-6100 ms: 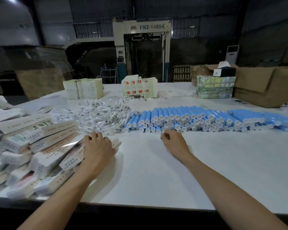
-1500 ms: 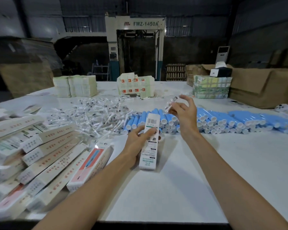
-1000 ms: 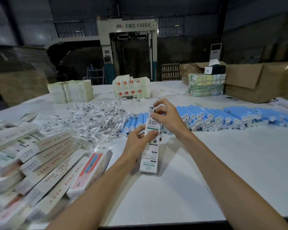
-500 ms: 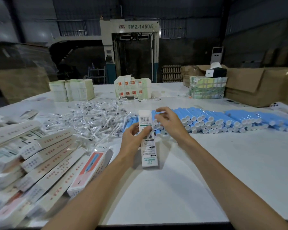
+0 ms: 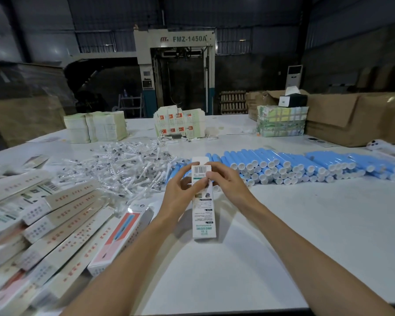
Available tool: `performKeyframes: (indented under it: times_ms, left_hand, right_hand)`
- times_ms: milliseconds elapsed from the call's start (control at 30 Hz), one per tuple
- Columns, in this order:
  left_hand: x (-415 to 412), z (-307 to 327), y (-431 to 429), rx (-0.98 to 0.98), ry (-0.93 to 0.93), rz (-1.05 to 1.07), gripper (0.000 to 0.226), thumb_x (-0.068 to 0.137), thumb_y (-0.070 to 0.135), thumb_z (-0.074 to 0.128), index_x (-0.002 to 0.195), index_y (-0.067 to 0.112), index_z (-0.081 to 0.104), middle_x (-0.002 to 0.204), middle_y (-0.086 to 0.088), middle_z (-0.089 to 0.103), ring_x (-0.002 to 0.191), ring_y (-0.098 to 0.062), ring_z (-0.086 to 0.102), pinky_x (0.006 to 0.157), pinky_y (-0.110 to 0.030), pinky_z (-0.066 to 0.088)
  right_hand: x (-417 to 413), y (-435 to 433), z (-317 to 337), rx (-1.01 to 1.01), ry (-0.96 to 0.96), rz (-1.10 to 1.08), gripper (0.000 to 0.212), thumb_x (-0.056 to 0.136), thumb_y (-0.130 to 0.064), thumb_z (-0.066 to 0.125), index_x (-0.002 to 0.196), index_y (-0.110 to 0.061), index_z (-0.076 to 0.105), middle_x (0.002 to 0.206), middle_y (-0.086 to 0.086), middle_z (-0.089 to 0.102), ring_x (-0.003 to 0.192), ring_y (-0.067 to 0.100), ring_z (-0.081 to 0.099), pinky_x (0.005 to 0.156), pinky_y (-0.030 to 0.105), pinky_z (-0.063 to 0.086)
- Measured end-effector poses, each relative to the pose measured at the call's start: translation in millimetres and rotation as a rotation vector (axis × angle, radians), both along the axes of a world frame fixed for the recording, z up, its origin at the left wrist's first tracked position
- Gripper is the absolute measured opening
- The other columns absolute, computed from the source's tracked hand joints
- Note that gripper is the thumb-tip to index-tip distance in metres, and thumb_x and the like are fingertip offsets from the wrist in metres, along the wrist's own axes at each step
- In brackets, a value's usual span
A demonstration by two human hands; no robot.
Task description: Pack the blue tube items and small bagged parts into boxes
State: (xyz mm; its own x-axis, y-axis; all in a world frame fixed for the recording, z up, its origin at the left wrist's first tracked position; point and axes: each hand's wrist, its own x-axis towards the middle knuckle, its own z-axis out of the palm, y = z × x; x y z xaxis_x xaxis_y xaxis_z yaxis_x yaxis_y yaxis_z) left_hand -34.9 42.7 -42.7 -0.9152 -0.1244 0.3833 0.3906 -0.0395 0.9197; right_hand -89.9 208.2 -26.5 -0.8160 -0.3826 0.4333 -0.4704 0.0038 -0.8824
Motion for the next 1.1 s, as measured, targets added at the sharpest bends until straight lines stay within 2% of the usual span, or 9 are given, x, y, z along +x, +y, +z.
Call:
performKeyframes:
  times_ms: [133,267,367,467,567,667,800,933,1100]
  left_hand:
    - [4,1,-1,-0.050,-0.001,-0.014,0.038,0.097,0.018,0.081,0.133,0.026,0.069,0.109,-0.005,0.083,0.101,-0.024,0.080,0.081,-0.026,0.062]
    - [5,3,1,-0.037,-0.027,-0.038,0.037,0.097,0.019,0.081,0.130,0.032,0.071,0.111,-0.003,0.082,0.100,-0.022,0.080,0.076,-0.025,0.061]
    - [6,2,4,-0.066,-0.046,-0.085,0.042,0.097,0.021,0.082,0.135,0.031,0.069,0.115,-0.002,0.082,0.102,-0.020,0.079,0.078,-0.023,0.060]
    - [8,0,5,-0.106,-0.052,-0.114,0.040,0.097,0.023,0.082,0.134,0.031,0.069,0.117,-0.001,0.081,0.104,-0.021,0.079,0.081,-0.023,0.060]
    - [9,1,6,-0.113,-0.062,-0.120,0.044,0.097,0.025,0.082,0.135,0.034,0.064,0.115,-0.003,0.082,0.103,-0.023,0.079,0.081,-0.026,0.061]
    - [7,1,8,-0.092,-0.063,-0.121,0.055,0.096,0.024,0.083,0.140,0.038,0.052,0.114,-0.005,0.082,0.104,-0.030,0.078,0.080,-0.029,0.062]
    - [7,0,6,-0.077,-0.049,-0.124,0.057,0.095,0.023,0.084,0.138,0.034,0.048,0.114,-0.009,0.082,0.106,-0.040,0.075,0.080,-0.035,0.064]
    - [5,-2,4,-0.102,-0.044,-0.107,0.050,0.095,0.023,0.085,0.132,0.031,0.053,0.113,-0.010,0.081,0.107,-0.043,0.074,0.090,-0.049,0.063]
    - [4,-1,5,-0.109,-0.055,-0.107,0.045,0.095,0.023,0.085,0.132,0.032,0.061,0.113,-0.008,0.082,0.102,-0.032,0.078,0.080,-0.035,0.064]
  right_hand:
    - [-1,4,0,0.066,0.019,0.033,0.017,0.108,-0.017,0.054,0.115,-0.015,0.069,0.107,0.005,0.076,0.103,0.032,0.070,0.092,0.041,0.056]
    - [-3,7,2,-0.090,-0.062,-0.016,0.022,0.110,-0.031,0.052,0.116,-0.014,0.065,0.102,0.013,0.077,0.090,0.026,0.073,0.078,0.033,0.059]
    - [-10,11,1,-0.167,-0.150,-0.092,0.018,0.106,-0.028,0.059,0.121,-0.017,0.058,0.089,0.014,0.077,0.075,0.020,0.070,0.067,0.029,0.056]
    - [-15,16,2,-0.089,-0.167,-0.078,0.019,0.104,-0.022,0.064,0.121,-0.013,0.065,0.089,0.013,0.078,0.076,0.022,0.070,0.064,0.028,0.055]
    - [-15,18,3,-0.052,-0.089,-0.076,0.014,0.105,-0.014,0.061,0.116,-0.009,0.067,0.089,0.013,0.079,0.074,0.021,0.071,0.064,0.028,0.057]
    - [-11,20,6,-0.017,0.040,-0.072,0.009,0.106,-0.016,0.059,0.112,-0.015,0.066,0.087,0.015,0.078,0.073,0.028,0.072,0.067,0.040,0.058]
    - [-10,22,11,0.041,0.123,-0.042,0.012,0.107,-0.012,0.057,0.110,-0.014,0.069,0.097,0.011,0.078,0.089,0.035,0.075,0.079,0.053,0.062]
    - [-8,25,10,0.051,0.090,0.020,0.018,0.110,-0.017,0.053,0.114,-0.011,0.069,0.104,0.006,0.079,0.097,0.028,0.077,0.085,0.040,0.063]
    - [-6,22,14,-0.095,-0.089,-0.003,0.022,0.107,-0.029,0.060,0.105,-0.011,0.073,0.098,0.009,0.079,0.091,0.026,0.078,0.075,0.029,0.061]
